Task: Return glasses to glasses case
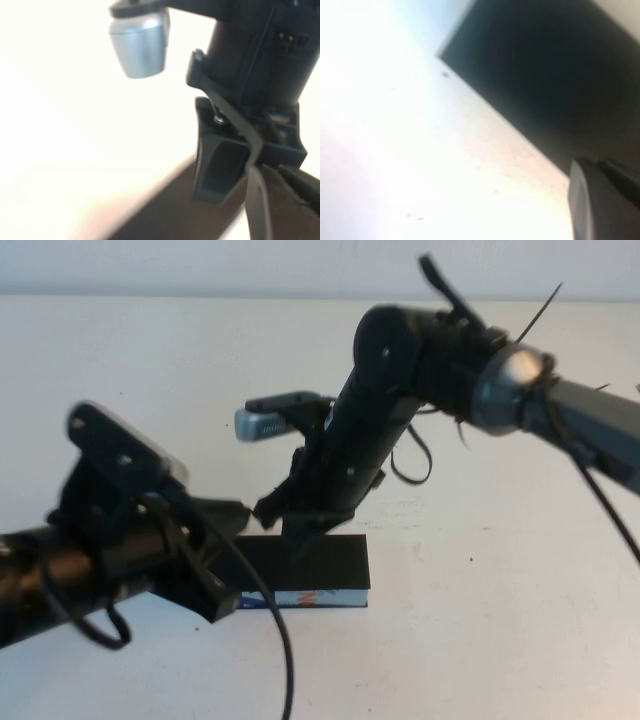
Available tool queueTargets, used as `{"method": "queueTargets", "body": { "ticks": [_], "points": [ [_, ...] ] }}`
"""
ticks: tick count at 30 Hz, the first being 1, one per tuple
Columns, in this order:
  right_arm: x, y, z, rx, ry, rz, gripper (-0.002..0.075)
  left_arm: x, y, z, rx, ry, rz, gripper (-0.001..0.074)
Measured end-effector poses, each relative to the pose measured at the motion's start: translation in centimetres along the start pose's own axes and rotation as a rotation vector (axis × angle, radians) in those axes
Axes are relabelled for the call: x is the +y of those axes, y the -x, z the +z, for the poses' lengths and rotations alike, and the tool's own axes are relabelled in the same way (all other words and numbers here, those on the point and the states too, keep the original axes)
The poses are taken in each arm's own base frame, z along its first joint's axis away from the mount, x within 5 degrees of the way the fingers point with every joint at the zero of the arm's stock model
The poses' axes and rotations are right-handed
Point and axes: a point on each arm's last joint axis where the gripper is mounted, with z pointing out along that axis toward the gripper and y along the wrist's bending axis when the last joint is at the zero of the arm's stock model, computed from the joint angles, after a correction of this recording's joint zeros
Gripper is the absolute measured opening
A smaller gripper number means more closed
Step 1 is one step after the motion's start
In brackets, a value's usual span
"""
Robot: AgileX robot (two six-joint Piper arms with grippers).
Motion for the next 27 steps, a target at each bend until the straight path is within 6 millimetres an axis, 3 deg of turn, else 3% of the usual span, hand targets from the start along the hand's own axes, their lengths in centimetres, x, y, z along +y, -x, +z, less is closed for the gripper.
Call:
{"method": "queueTargets", "body": {
  "ticks": [3, 7, 10, 14, 20, 23, 27],
  "points": [
    [1.6, -0.3, -3.7, -0.076, -0.025, -0.019, -0.0011, -0.3, 1.6, -3.1, -0.128, 0.049, 0.029, -0.0001],
    [3.9, -1.6, -9.6, -0.196, -0.085, -0.041, -0.0011, -0.7, 3.0, -9.0, -0.35, 0.167, 0.056, -0.0001],
    [5.6, -3.8, -14.0, -0.284, -0.137, -0.053, -0.0011, -1.0, 2.2, -13.2, -0.501, 0.253, 0.041, -0.0001],
    [7.4, -8.7, -18.4, -0.353, -0.201, -0.061, -0.0011, -1.4, -0.9, -17.0, -0.655, 0.331, -0.025, -0.0001],
    [8.3, -18.1, -21.4, -0.404, -0.307, -0.035, -0.0011, -0.8, -6.8, -18.3, -0.748, 0.467, -0.086, -0.0001],
    [8.2, -22.4, -21.0, -0.475, -0.318, -0.03, -0.0011, -0.4, -8.7, -17.6, -0.735, 0.508, -0.095, -0.0001],
    [7.8, -27.3, -19.7, -0.72, -0.317, -0.063, -0.0011, -0.1, -10.9, -15.7, -0.651, 0.514, -0.108, -0.0001]
  ]
}}
